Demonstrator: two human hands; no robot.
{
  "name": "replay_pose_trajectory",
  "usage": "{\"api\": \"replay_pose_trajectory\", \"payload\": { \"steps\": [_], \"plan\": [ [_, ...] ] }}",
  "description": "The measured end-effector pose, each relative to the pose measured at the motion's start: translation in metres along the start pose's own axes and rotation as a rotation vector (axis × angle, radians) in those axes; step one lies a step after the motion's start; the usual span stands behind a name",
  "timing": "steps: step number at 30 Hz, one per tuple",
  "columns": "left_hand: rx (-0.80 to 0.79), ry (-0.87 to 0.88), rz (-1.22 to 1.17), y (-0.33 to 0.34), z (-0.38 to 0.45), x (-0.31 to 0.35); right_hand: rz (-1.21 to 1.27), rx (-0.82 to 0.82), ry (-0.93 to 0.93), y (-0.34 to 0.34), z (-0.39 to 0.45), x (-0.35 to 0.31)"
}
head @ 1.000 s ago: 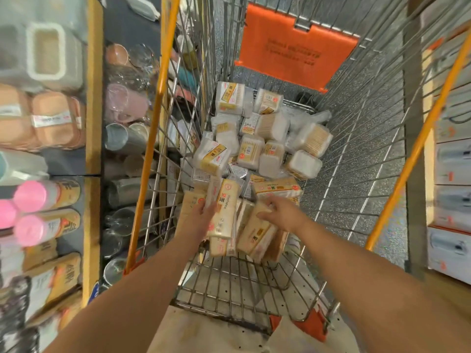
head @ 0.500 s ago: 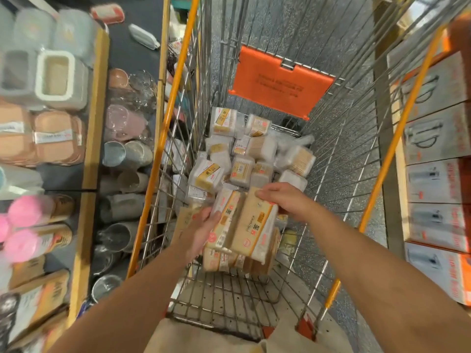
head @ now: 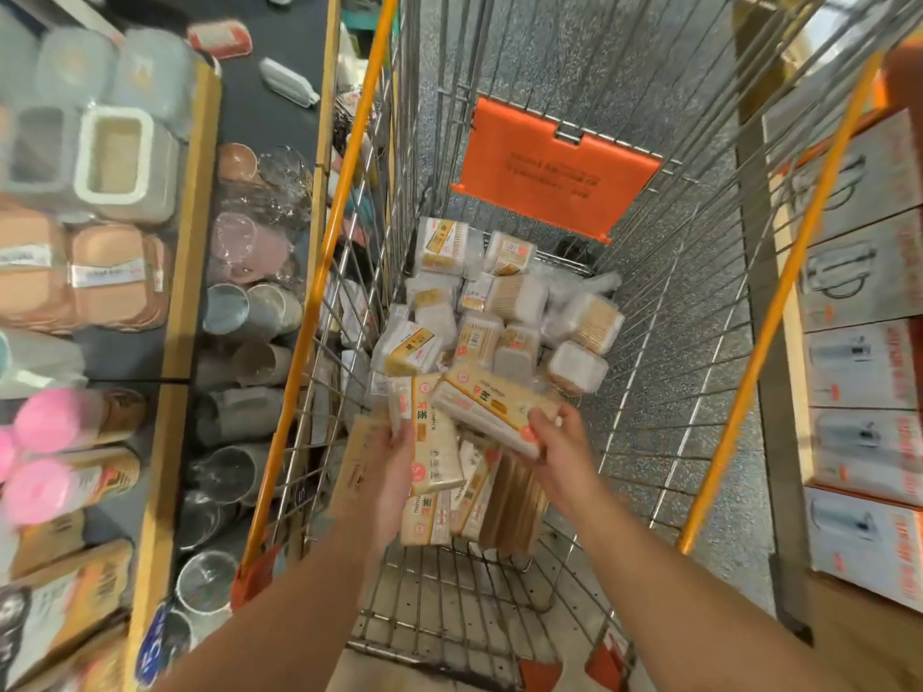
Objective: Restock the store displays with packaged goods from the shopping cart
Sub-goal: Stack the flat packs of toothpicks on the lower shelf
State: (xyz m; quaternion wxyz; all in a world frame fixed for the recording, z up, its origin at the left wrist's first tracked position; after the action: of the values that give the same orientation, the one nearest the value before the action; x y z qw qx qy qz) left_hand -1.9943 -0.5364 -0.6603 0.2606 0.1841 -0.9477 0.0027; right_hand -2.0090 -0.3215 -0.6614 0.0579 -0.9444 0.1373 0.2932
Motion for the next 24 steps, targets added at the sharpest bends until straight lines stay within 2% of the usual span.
{"api": "replay_pose_trajectory", "payload": {
  "steps": [3,6,9,16,19,21,24],
  "plan": [
    [-0.004,0.078,0.047,0.011,-0.002,-0.002,0.135,-0.09,0.09,0.019,-0.007,0.021],
    [0.017,0.122,0.086,0.021,-0.005,0.001,0.151,-0.143,0.112,0.033,-0.01,0.034],
    [0.015,0.148,0.131,0.023,-0.004,-0.002,0.067,-0.158,0.087,0.038,-0.013,0.035],
    [-0.029,0.107,0.033,0.025,-0.005,-0.005,-0.22,-0.231,0.014,0.033,-0.02,0.039],
    [-0.064,0.082,0.028,0.023,0.001,-0.01,-0.352,-0.279,0.04,0.033,-0.02,0.044],
    [-0.091,0.056,0.012,0.024,0.007,-0.012,-0.376,-0.258,0.115,0.03,-0.017,0.048],
    [-0.086,0.025,-0.005,0.024,0.019,-0.014,-0.162,-0.124,0.219,0.013,0.001,0.051]
  ]
}}
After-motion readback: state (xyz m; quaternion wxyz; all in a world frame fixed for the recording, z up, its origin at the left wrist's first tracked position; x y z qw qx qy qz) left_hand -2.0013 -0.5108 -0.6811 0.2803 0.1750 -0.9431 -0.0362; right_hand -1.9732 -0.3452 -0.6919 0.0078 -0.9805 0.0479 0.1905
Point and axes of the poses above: each hand's wrist, its own z-axis towards the middle knuckle, its own y-axis out of the palm, x = y × z, the point moved 5 cm from there along z, towards the middle knuckle, and after that the axes turned 13 degrees about -z, right-handed, at the moved point
